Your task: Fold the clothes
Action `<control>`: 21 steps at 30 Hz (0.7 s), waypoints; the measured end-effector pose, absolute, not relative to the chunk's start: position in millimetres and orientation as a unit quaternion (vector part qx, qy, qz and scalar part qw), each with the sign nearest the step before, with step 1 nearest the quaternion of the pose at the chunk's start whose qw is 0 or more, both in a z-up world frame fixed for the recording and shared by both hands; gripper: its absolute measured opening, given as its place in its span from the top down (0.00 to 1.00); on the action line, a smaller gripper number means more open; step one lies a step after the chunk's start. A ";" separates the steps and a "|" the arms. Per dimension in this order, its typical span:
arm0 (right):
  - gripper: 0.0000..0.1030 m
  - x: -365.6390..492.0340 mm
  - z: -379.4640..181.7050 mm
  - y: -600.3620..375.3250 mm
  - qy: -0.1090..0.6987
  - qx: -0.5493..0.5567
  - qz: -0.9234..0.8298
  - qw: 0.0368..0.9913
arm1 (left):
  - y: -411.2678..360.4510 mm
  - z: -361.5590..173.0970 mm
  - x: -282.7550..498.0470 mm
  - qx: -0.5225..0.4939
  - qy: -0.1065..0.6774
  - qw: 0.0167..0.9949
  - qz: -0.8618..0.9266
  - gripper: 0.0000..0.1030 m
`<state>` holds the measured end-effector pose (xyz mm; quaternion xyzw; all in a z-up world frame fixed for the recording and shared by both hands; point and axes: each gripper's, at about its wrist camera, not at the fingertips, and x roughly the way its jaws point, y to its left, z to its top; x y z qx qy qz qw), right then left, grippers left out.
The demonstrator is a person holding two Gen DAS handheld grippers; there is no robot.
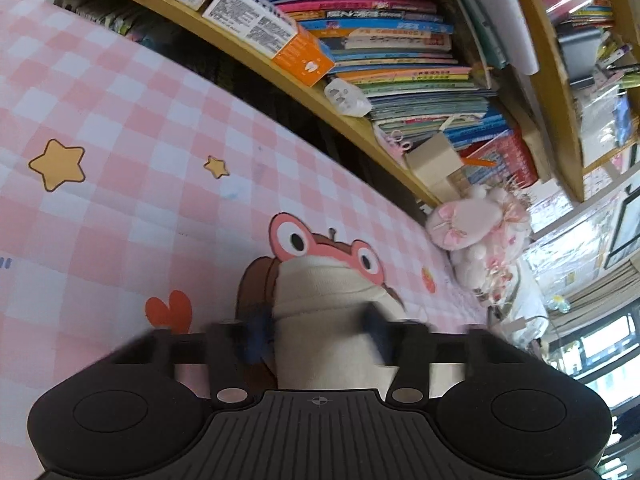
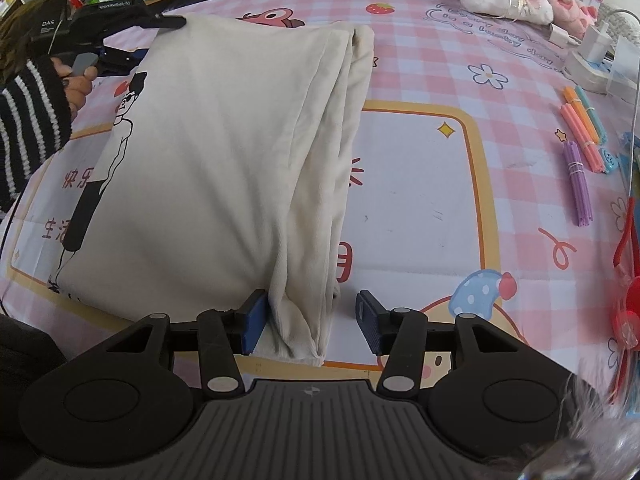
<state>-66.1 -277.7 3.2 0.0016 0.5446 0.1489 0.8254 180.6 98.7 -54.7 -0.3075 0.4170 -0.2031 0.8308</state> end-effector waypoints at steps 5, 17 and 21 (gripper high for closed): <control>0.54 -67.7 3.4 -280.2 0.544 0.010 0.148 0.826 | 72.8 -32.1 163.0 -0.179 0.359 0.888 -0.224 0.87; 0.48 -72.7 4.7 -274.5 0.542 0.002 0.151 0.827 | 78.5 -34.4 174.1 -0.185 0.404 0.882 -0.157 0.40; 0.43 -74.8 3.5 -270.5 0.538 -0.007 0.159 0.827 | 98.9 -19.6 148.6 -0.226 0.372 0.889 -0.141 0.31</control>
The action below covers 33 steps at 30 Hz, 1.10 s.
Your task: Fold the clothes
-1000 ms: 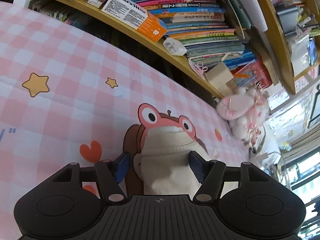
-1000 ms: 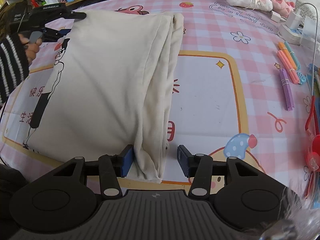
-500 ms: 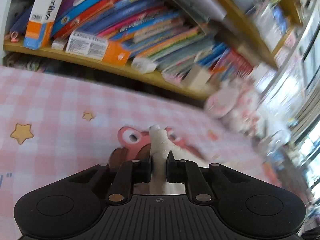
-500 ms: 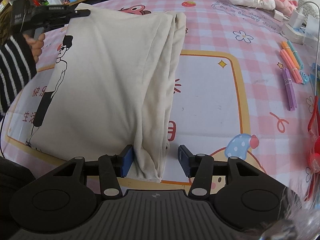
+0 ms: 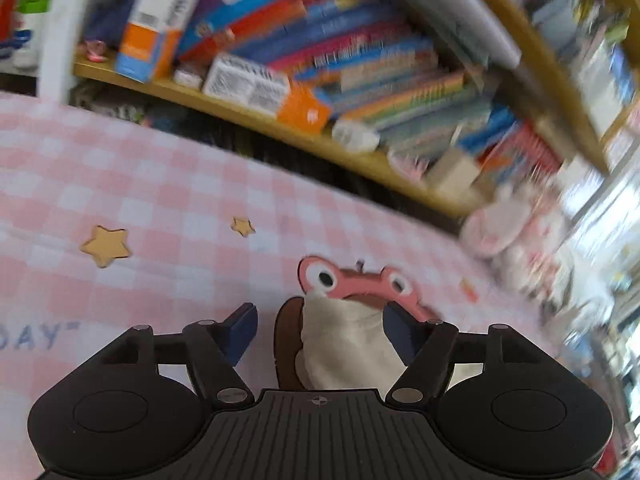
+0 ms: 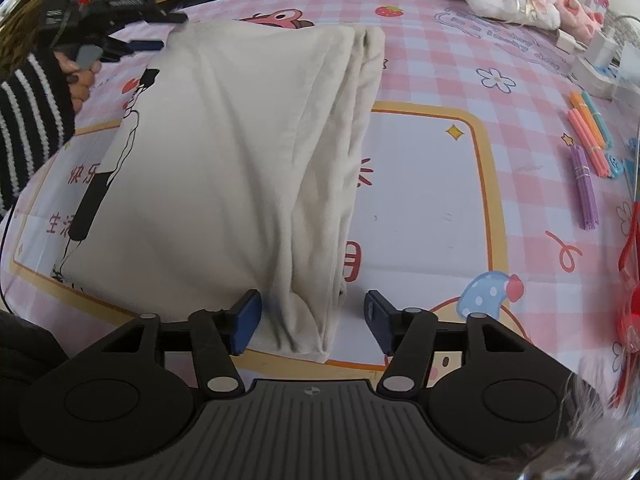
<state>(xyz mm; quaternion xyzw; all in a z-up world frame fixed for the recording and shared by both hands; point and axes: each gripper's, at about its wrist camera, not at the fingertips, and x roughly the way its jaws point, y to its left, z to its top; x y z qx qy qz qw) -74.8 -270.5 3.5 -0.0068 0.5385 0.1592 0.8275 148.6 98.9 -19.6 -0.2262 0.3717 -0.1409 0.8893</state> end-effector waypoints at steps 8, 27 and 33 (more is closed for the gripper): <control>0.36 -66.6 4.9 -283.3 0.529 0.059 0.150 0.833 | 110.2 -9.5 60.3 -0.236 0.395 0.881 -0.112 0.31; 0.83 -32.5 -3.8 -309.6 0.512 0.138 0.205 0.822 | 23.5 -6.8 -59.9 -0.127 0.469 0.874 0.002 0.20; 0.83 -37.6 -4.2 -310.0 0.500 0.129 0.215 0.829 | 16.4 -7.2 -68.8 -0.129 0.453 0.882 0.009 0.22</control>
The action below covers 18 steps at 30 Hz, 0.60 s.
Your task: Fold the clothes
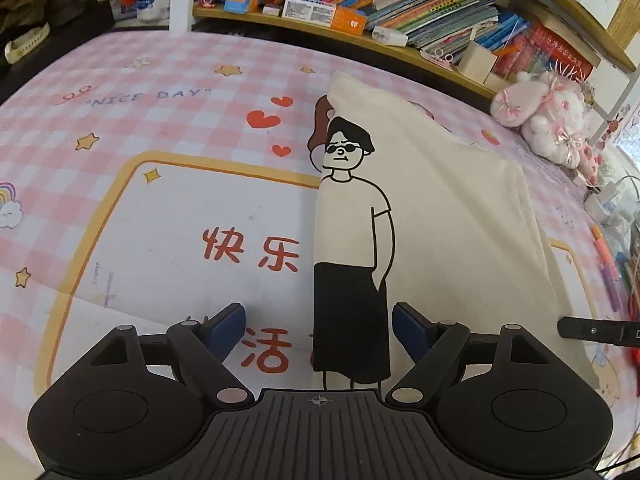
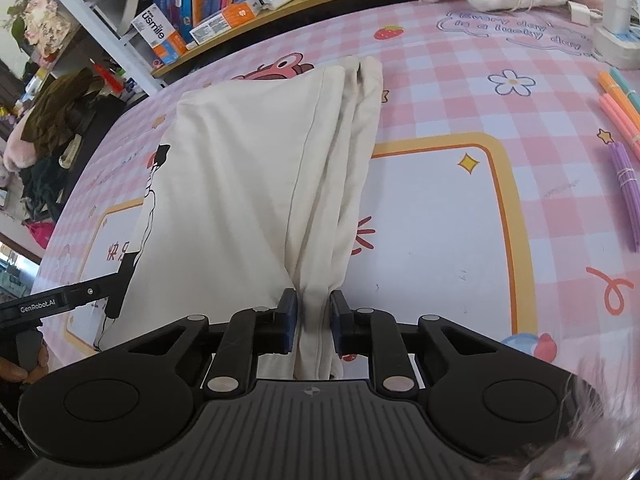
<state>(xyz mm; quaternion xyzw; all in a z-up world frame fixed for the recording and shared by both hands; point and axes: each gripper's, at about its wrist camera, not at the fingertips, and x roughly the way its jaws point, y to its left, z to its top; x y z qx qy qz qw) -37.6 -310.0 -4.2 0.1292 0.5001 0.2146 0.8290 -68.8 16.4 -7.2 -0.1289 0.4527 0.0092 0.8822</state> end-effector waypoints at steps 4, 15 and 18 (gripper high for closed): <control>0.83 -40.4 -5.8 -313.1 0.496 0.148 0.199 0.832 | 17.9 -4.9 -68.4 -0.137 0.454 0.880 0.015 0.22; 0.89 -52.5 -2.9 -298.1 0.480 0.148 0.164 0.849 | 40.1 -4.0 -73.6 -0.182 0.458 0.870 -0.027 0.97; 0.89 -58.0 -2.3 -300.7 0.480 0.171 0.156 0.846 | 36.2 -2.8 -74.3 -0.143 0.458 0.877 -0.036 0.97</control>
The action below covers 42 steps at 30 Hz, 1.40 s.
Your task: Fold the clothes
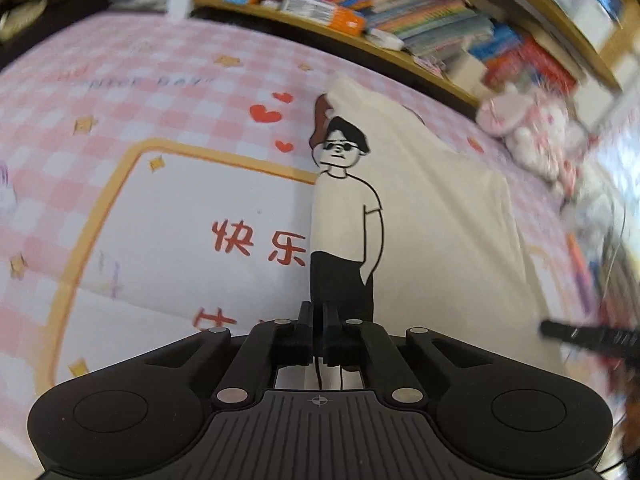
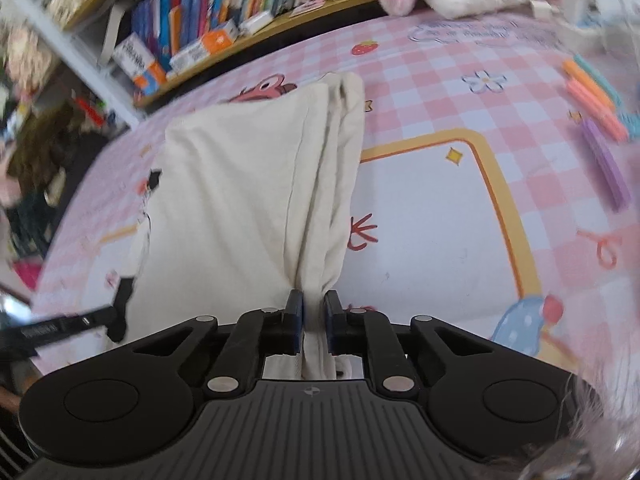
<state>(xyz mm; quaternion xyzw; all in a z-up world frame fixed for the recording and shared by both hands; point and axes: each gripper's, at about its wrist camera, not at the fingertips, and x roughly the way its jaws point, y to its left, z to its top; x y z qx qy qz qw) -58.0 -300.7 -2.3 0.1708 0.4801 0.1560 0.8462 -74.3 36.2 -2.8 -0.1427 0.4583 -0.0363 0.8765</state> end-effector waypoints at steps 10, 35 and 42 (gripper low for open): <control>0.60 -91.2 2.5 -311.4 0.499 0.213 0.125 0.831 | 21.1 7.0 -102.1 -0.023 0.408 0.910 -0.070 0.68; 0.89 -71.2 50.3 -291.0 0.495 0.308 0.161 0.796 | -61.5 -22.1 -154.5 0.204 0.250 0.925 -0.201 0.02; 0.89 -68.4 73.5 -272.4 0.478 0.280 0.149 0.819 | -63.6 -43.4 -137.0 0.225 0.260 0.934 -0.100 0.02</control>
